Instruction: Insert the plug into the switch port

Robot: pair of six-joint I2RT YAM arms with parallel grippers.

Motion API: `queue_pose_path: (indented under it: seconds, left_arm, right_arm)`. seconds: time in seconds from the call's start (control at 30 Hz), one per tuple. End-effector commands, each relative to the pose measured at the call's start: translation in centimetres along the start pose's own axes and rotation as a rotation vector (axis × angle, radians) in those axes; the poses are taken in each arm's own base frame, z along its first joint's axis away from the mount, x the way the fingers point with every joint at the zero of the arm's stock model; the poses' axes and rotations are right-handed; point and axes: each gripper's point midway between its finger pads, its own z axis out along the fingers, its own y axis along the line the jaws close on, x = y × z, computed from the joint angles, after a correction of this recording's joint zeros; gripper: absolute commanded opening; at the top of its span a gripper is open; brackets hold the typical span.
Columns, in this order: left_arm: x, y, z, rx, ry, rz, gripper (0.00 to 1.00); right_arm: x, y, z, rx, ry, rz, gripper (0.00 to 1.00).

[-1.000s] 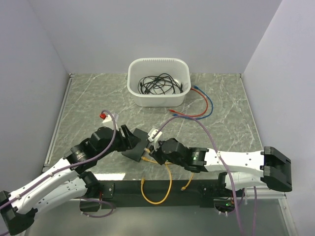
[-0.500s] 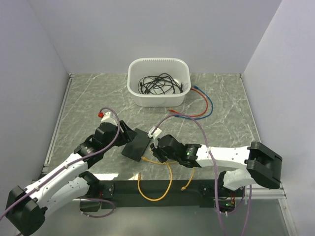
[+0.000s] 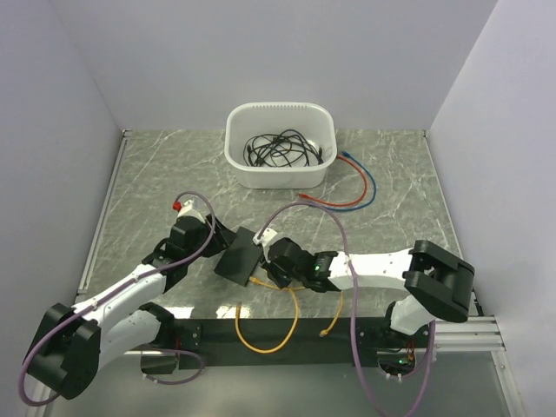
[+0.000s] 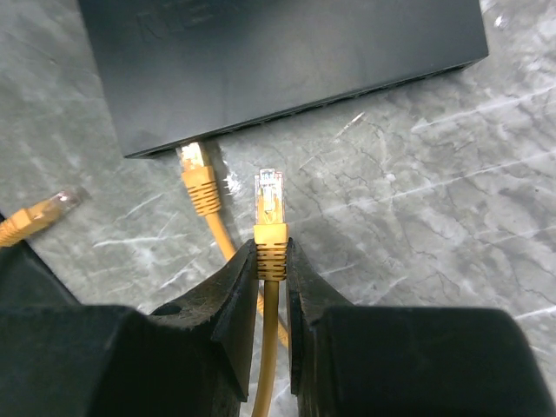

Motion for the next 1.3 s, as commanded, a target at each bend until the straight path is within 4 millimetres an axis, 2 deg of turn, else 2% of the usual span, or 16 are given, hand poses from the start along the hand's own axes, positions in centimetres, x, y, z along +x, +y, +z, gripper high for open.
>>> queue_pose_path:
  seconds: [0.0,0.3,0.57,0.83,1.27]
  left_arm:
    - [-1.0,-1.1,0.4,0.085,-0.059,0.031,0.59]
    - [-0.7,-0.5,1.0,0.111,-0.09,0.047,0.56]
    - [0.8,0.4,2.0,0.113,-0.047,0.041,0.54]
    - [2.4,1.8,2.7,0.094,-0.013,0.031,0.52]
    - [4.0,3.0,3.4,0.084,0.027,0.012,0.5]
  right_arm:
    - [-2.5,0.2,0.5,0.0,-0.051,0.037,0.0]
    - [-2.1,0.5,2.5,0.003,0.002,0.032,0.0]
    - [-2.0,0.7,3.2,0.0,0.017,0.032,0.0]
    - [-2.6,0.9,3.2,-0.01,0.001,0.037,0.0]
    - [-3.6,2.4,2.2,-0.049,-0.057,0.016,0.0]
